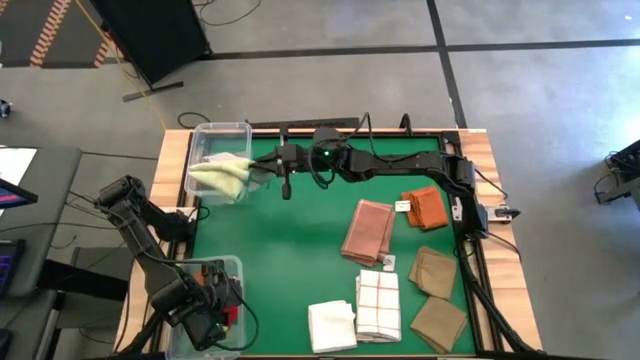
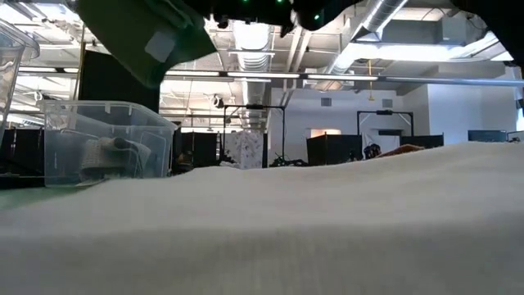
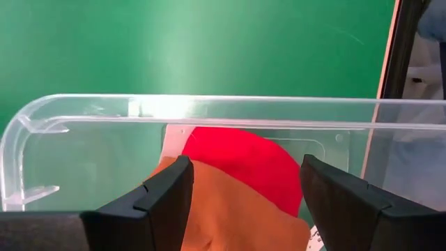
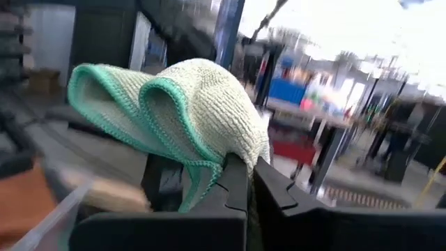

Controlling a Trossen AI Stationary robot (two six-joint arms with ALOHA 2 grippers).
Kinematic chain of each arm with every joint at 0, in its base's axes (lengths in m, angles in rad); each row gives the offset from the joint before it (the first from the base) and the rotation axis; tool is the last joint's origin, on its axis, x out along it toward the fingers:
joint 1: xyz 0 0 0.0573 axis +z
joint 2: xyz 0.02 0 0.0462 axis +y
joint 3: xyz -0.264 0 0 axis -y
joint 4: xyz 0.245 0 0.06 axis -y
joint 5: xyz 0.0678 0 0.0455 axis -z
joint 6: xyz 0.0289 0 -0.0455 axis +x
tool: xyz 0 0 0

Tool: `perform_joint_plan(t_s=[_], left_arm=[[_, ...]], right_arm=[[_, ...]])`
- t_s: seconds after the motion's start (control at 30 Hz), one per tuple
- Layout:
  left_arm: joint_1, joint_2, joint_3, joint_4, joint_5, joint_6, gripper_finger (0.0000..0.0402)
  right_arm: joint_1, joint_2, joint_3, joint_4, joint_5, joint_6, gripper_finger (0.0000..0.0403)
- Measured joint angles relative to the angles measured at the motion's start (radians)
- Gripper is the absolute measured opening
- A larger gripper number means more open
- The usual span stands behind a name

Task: Sort towels by color in basket
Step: Put the green towel into the top transparent bin

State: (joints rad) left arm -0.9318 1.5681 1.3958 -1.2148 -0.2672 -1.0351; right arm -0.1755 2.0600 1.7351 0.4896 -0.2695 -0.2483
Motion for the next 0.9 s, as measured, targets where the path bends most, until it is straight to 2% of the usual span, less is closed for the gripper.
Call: perform_joint_plan(t_s=[0.43,0.7,0.9], left_arm=[[-0.008,0.000,0.071,-0.006,-0.036,-0.013,0.0250],[-0.008,0.000,0.071,-0.146,-0.036,-0.086,0.0250],[-0.010,0.000,0.071,-0.162,-0.048,-0.091,0.0250]], right_arm=[[-0.038,0.222,0.233,0.003,0.003,0.049,0.0024],[-0.066,0.358,0.405,-0.096,-0.019,0.098,0.0032],[-0.085,0.435,0.487,-0.171,-0.019,0.118,0.0037]])
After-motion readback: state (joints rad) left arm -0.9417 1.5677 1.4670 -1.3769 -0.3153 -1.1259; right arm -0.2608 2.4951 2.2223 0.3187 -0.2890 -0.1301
